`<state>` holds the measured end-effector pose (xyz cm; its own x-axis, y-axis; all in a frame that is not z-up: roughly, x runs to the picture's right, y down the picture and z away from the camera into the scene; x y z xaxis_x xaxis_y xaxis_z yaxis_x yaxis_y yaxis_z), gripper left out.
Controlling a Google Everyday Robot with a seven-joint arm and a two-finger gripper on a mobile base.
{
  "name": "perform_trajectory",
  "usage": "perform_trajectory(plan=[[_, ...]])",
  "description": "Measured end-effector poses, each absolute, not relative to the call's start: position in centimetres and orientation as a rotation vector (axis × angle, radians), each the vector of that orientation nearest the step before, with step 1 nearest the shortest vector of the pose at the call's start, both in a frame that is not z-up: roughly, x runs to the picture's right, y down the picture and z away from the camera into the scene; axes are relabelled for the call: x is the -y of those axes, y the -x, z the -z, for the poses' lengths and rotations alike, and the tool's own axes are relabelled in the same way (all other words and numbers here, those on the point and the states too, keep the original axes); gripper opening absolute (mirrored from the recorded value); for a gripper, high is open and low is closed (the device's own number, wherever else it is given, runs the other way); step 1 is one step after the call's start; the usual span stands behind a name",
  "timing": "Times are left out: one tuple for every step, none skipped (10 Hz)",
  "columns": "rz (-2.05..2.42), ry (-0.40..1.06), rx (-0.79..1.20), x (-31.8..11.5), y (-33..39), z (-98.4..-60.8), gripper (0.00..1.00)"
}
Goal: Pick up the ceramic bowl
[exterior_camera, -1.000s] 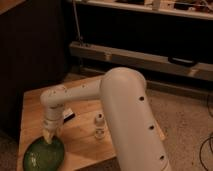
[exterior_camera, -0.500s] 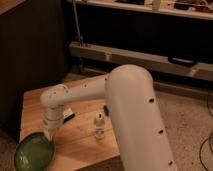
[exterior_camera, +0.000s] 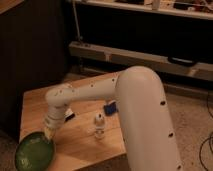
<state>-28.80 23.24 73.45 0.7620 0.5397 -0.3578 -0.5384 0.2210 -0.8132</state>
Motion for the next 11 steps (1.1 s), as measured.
perform_trajectory(plan=[[-0.744,1.124,0.002,-23.26,28.87,-73.42,0.00],[-0.748,1.123,0.001,-23.24,28.74,-73.52,0.00],[-0.747,1.123,0.002,-23.25,28.81,-73.49,0.00],[-0.744,1.124,0.003,-23.35,28.97,-73.44,0.00],[-0.744,1.124,0.002,-23.35,28.92,-73.47,0.00],[-0.745,1.124,0.002,-23.36,28.90,-73.50,0.00],[-0.744,1.124,0.003,-23.38,28.97,-73.48,0.00],[-0.744,1.124,0.002,-23.41,28.99,-73.48,0.00],[-0.744,1.124,0.002,-23.40,28.98,-73.49,0.00],[-0.744,1.124,0.002,-23.41,28.98,-73.49,0.00],[-0.744,1.124,0.002,-23.41,28.99,-73.48,0.00]])
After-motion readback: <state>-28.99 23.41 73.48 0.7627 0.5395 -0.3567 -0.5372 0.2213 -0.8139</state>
